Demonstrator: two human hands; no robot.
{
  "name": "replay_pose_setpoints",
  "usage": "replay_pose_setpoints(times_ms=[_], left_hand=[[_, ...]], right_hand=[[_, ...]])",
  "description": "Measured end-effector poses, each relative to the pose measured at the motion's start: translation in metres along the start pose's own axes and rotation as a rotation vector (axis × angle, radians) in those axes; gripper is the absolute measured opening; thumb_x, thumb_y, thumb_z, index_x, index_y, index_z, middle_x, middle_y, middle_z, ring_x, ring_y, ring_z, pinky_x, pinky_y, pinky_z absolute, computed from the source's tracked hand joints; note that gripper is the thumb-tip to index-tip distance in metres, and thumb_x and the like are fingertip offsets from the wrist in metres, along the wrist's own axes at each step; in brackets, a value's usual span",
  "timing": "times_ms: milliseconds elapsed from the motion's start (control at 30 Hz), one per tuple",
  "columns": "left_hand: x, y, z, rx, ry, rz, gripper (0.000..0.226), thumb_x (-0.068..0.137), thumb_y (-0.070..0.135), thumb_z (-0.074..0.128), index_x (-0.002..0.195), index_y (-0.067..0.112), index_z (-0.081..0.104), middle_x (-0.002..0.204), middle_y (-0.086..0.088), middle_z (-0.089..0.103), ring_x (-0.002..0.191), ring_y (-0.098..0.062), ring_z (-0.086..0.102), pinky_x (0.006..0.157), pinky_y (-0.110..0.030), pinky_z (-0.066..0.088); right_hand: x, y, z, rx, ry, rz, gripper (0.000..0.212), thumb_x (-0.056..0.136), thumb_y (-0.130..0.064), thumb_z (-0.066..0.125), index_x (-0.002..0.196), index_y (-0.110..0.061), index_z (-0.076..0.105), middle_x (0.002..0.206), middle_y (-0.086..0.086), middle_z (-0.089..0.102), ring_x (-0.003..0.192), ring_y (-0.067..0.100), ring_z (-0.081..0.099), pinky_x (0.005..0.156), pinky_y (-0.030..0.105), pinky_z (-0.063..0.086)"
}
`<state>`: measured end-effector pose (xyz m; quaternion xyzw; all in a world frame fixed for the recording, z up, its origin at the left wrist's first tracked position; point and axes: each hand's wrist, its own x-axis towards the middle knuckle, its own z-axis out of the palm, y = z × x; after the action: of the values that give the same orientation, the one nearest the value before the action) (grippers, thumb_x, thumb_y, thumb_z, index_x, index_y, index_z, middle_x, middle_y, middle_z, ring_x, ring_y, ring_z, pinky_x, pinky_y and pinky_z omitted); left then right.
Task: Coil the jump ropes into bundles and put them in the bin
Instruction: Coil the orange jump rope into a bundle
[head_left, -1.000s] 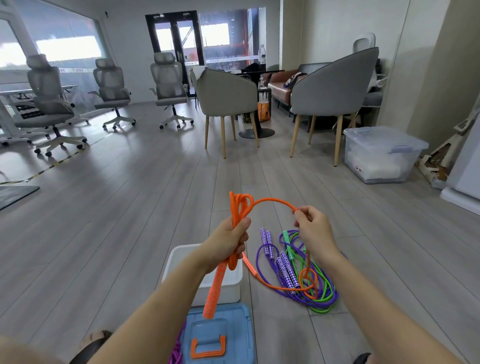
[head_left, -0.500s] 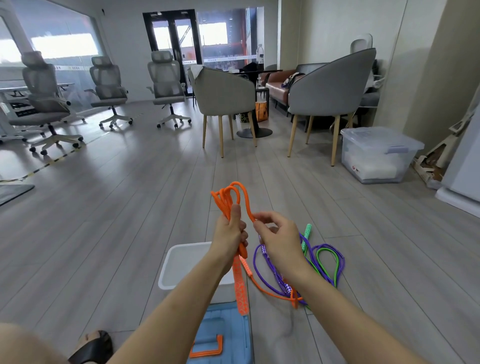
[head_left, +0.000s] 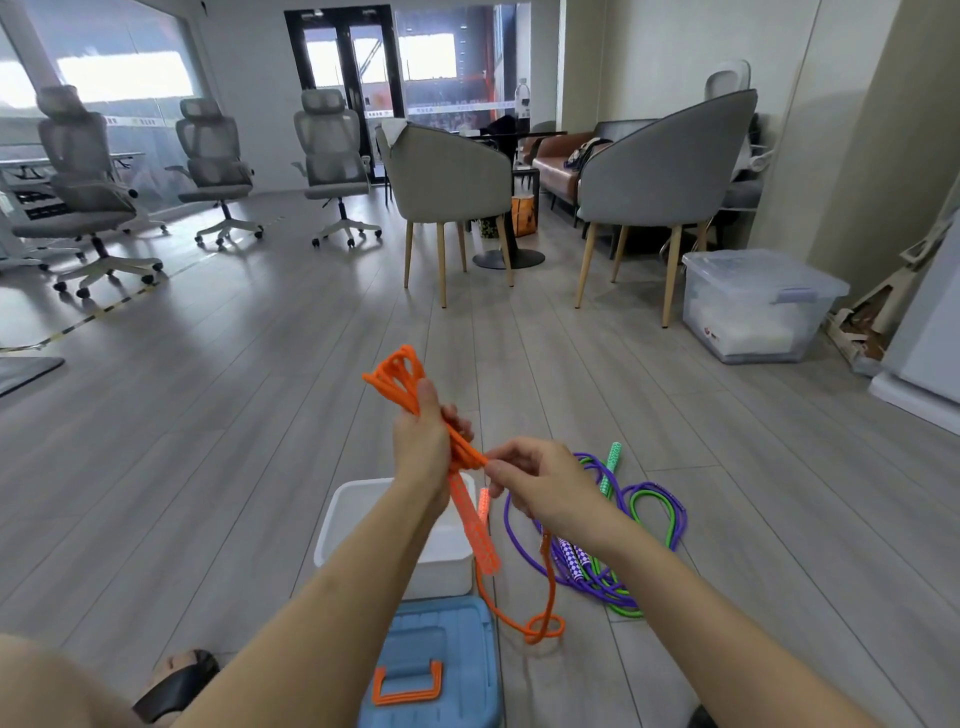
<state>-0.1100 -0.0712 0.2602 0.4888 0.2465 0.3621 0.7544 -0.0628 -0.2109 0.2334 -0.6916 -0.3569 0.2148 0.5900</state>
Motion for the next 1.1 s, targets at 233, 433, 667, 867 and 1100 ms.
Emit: replay_pose_setpoints(times_ms=[233, 433, 667, 867, 1100], left_hand=[[0.035, 0.058, -0.016, -0.27, -0.014, -0.075, 0.038, 0.101, 0.057, 0.048, 0.081, 0.026, 0.041, 0.054, 0.011, 0.033, 0.041, -0.006, 0.035, 0.047, -0.022, 0.044], [0.025, 0.06, -0.012, 0.023, -0.187, 0.029, 0.038, 0.1, 0.057, 0.051, 0.081, 0.026, 0.041, 0.057, 0.009, 0.027, 0.043, -0.006, 0.026, 0.041, -0.023, 0.033], [0.001, 0.05, -0.013, 0.391, -0.438, -0.006, 0.041, 0.104, 0.047, 0.048, 0.093, 0.008, 0.051, 0.063, -0.004, 0.055, 0.052, -0.021, 0.062, 0.045, -0.029, 0.05], [-0.021, 0.042, -0.007, 0.551, -0.604, -0.069, 0.048, 0.108, 0.041, 0.041, 0.119, -0.005, 0.05, 0.084, -0.021, 0.073, 0.062, -0.025, 0.073, 0.044, -0.026, 0.053], [-0.024, 0.026, -0.001, 0.606, -0.725, -0.101, 0.05, 0.107, 0.041, 0.043, 0.122, -0.005, 0.055, 0.095, -0.028, 0.071, 0.082, -0.04, 0.072, 0.073, -0.043, 0.062]], right_hand=[[-0.009, -0.002, -0.024, -0.234, -0.251, -0.018, 0.026, 0.105, -0.027, 0.053, 0.087, -0.022, 0.072, 0.062, 0.0, 0.045, 0.059, 0.016, 0.043, 0.056, 0.03, 0.036], [-0.002, -0.017, -0.031, 0.029, -0.024, -0.09, 0.007, 0.104, -0.006, 0.056, 0.101, -0.006, 0.062, 0.066, 0.003, 0.052, 0.057, 0.008, 0.047, 0.052, 0.018, 0.039], [0.002, -0.022, -0.041, -0.266, 0.076, -0.253, 0.005, 0.096, -0.022, 0.072, 0.091, -0.024, 0.073, 0.077, -0.001, 0.063, 0.064, 0.003, 0.05, 0.062, 0.018, 0.04], [0.004, -0.025, -0.043, -0.6, 0.15, -0.324, 0.006, 0.09, -0.035, 0.077, 0.091, -0.031, 0.074, 0.087, -0.018, 0.064, 0.085, 0.002, 0.06, 0.075, 0.028, 0.05], [0.002, -0.021, -0.037, -0.773, 0.225, -0.35, 0.011, 0.091, -0.042, 0.073, 0.09, -0.031, 0.072, 0.092, -0.015, 0.065, 0.084, 0.005, 0.059, 0.075, 0.034, 0.054]])
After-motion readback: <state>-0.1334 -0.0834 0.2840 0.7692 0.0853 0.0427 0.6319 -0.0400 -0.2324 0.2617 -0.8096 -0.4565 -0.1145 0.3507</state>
